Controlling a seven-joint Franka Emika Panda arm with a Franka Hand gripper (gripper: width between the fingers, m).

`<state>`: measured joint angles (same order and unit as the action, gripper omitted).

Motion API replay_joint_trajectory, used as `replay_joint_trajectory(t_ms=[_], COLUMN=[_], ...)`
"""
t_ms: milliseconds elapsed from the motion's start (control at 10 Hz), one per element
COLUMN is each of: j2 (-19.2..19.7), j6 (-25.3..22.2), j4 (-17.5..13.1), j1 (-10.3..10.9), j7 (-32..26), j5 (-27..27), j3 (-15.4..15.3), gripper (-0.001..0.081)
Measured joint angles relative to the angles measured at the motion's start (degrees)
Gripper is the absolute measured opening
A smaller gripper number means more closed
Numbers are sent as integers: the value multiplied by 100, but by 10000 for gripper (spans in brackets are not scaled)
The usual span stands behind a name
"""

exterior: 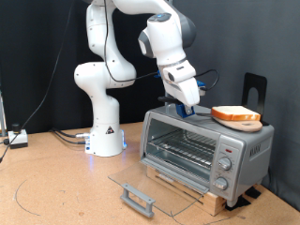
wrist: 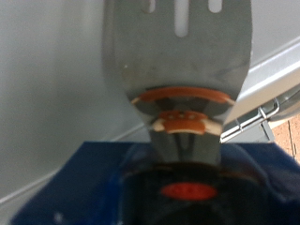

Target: Make a piece of toast with the oven

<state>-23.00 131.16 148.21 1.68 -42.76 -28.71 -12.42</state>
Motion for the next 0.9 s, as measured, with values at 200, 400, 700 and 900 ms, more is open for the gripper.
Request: replay_joint_trajectory(t_ms=[200, 400, 700, 900], j2=[171, 344, 548, 590], j6=[68, 175, 351, 480], j4=[-95, -179, -288, -305], j1=[11, 29, 117, 207], j7=[36, 45, 45, 45], j5=[-79, -174, -355, -495], j3=[-110, -230, -431, -548], gripper=[391, 391, 391, 391])
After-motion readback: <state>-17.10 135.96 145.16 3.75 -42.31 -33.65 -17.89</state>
